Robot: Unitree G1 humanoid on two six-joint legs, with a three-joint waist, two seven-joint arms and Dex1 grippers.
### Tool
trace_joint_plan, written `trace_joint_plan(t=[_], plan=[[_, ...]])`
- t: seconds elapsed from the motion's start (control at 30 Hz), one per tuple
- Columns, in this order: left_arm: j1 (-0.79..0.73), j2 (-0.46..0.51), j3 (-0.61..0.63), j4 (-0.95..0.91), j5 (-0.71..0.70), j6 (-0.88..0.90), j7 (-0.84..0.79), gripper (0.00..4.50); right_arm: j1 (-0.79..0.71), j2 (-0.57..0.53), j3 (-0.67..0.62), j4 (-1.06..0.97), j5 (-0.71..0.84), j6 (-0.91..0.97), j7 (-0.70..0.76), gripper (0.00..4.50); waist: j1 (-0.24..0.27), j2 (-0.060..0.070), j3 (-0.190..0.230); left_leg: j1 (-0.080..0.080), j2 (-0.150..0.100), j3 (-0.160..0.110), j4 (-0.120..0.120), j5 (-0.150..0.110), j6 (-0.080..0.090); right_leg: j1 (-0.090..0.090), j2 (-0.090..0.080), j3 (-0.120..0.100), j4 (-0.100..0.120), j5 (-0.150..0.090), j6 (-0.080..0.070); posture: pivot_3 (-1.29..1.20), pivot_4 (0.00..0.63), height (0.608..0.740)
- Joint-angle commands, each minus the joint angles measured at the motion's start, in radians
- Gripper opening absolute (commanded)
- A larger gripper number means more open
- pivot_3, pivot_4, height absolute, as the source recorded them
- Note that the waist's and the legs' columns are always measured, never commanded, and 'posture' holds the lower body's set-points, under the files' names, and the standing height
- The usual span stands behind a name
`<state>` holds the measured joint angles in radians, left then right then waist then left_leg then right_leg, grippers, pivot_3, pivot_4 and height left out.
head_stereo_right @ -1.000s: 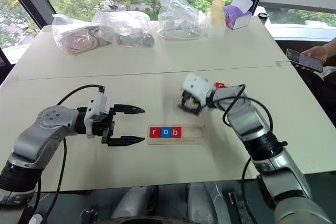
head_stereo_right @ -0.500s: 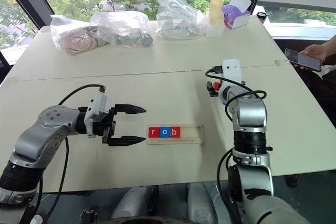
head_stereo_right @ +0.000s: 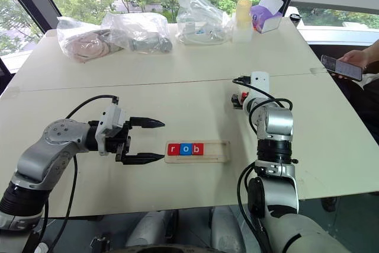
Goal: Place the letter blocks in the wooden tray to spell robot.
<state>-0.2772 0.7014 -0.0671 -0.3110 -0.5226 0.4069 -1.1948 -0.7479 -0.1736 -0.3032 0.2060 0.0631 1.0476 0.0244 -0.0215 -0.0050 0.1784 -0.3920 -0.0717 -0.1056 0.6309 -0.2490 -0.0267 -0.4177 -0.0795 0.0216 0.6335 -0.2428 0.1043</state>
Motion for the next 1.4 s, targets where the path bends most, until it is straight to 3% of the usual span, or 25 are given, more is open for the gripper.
trace_joint_plan(t=[0.03, 0.07, 0.2, 0.4, 0.5, 0.6, 0.77, 0.9, 1.13, 1.27, 1.33, 1.4], plan=[[-0.003, -0.004, -0.002, -0.018, -0.002, -0.006, 0.009, 4.50, -0.031, 0.008, 0.001, 0.040, 0.022, -0.014, -0.010, 3.62, 0.000, 0.000, 0.000, 0.000, 0.000, 0.000, 0.000, 0.000, 0.000, 0.000, 0.000, 0.000, 0.000, 0.000, 0.000, 0.00, 0.150, 0.740], [-0.004, -0.005, -0.002, -0.018, -0.002, -0.005, 0.011, 4.50, -0.033, 0.009, 0.004, 0.042, 0.023, -0.012, -0.013, 3.34, -0.001, 0.000, 0.000, 0.000, 0.000, 0.000, 0.000, 0.000, 0.000, 0.000, 0.000, 0.000, 0.000, 0.000, 0.000, 0.00, 0.150, 0.740], [0.001, -0.009, -0.003, -0.025, -0.003, -0.004, 0.019, 4.50, -0.036, 0.004, 0.033, 0.042, 0.008, -0.009, -0.023, 1.19, -0.009, 0.000, 0.000, 0.000, 0.000, 0.000, 0.000, 0.000, 0.000, 0.000, 0.000, 0.000, 0.000, 0.000, 0.000, 0.00, 0.150, 0.740], [0.006, -0.013, -0.007, -0.030, -0.005, -0.003, 0.025, 4.50, -0.018, -0.065, 0.135, -0.150, -0.004, 0.094, 0.018, 1.15, -0.020, 0.001, 0.000, 0.000, 0.000, 0.000, -0.001, 0.000, 0.000, -0.001, 0.000, 0.000, 0.000, 0.000, 0.000, 0.00, 0.150, 0.740], [0.012, -0.016, -0.009, -0.031, -0.006, -0.005, 0.022, 4.50, 0.032, -0.109, 0.120, -0.425, 0.044, 0.340, 0.058, 1.15, -0.019, 0.001, 0.000, -0.001, 0.000, 0.000, -0.001, 0.000, 0.000, -0.001, 0.000, 0.000, 0.000, 0.000, 0.000, 0.00, 0.150, 0.740], [0.017, -0.014, -0.011, -0.025, -0.006, -0.012, 0.013, 4.50, 0.180, -0.146, 0.082, -0.740, 0.102, 0.556, 0.092, 1.15, -0.007, 0.000, 0.000, -0.002, 0.000, -0.002, -0.001, 0.000, 0.000, -0.002, 0.000, -0.001, 0.000, 0.000, 0.000, 0.00, 0.150, 0.740], [0.012, -0.015, -0.019, 0.004, 0.003, -0.035, -0.005, 4.50, 0.485, -0.123, 0.016, -1.035, 0.227, 0.567, 0.083, 1.15, 0.008, 0.000, 0.000, -0.003, 0.000, -0.001, 0.000, -0.001, 0.001, -0.001, -0.001, -0.001, -0.002, -0.001, 0.001, 0.00, 0.150, 0.740], [-0.002, -0.032, -0.032, 0.023, 0.010, -0.049, -0.011, 4.50, 0.634, -0.093, -0.010, -1.142, 0.303, 0.567, 0.044, 1.15, 0.003, 0.001, 0.000, -0.001, 0.001, -0.001, 0.001, 0.000, 0.001, 0.001, 0.000, 0.000, -0.002, -0.001, 0.001, 0.00, 0.150, 0.740], [-0.004, -0.033, -0.034, 0.042, 0.018, -0.067, -0.024, 4.50, 0.655, -0.052, -0.027, -1.127, 0.392, 0.567, -0.063, 1.15, 0.007, 0.001, 0.000, 0.001, 0.001, -0.001, 0.001, 0.000, 0.001, 0.002, 0.000, -0.001, -0.002, -0.001, 0.000, 0.00, 0.150, 0.740], [-0.004, -0.039, -0.034, 0.046, 0.024, -0.072, -0.021, 4.50, 0.637, -0.114, -0.030, -1.094, 0.459, 0.567, -0.079, 3.09, 0.007, 0.001, 0.000, 0.000, 0.001, -0.001, 0.000, 0.000, 0.001, 0.002, 0.000, -0.001, -0.003, -0.001, 0.001, 0.00, 0.150, 0.740], [-0.007, -0.044, -0.035, 0.050, 0.028, -0.075, -0.017, 4.50, 0.595, -0.279, -0.004, -1.057, 0.528, 0.567, 0.007, 4.23, 0.007, 0.002, 0.001, 0.000, 0.000, -0.001, 0.001, 0.000, 0.001, 0.003, -0.001, -0.001, -0.003, -0.001, 0.001, 0.00, 0.150, 0.740], [-0.012, -0.050, -0.037, 0.056, 0.033, -0.078, -0.015, 4.50, 0.538, -0.478, 0.037, -1.018, 0.605, 0.567, 0.153, 4.46, 0.007, 0.003, 0.002, 0.000, -0.001, 0.000, 0.002, 0.000, 0.001, 0.004, -0.002, -0.001, -0.005, -0.003, -0.002, 0.00, 0.150, 0.740]])
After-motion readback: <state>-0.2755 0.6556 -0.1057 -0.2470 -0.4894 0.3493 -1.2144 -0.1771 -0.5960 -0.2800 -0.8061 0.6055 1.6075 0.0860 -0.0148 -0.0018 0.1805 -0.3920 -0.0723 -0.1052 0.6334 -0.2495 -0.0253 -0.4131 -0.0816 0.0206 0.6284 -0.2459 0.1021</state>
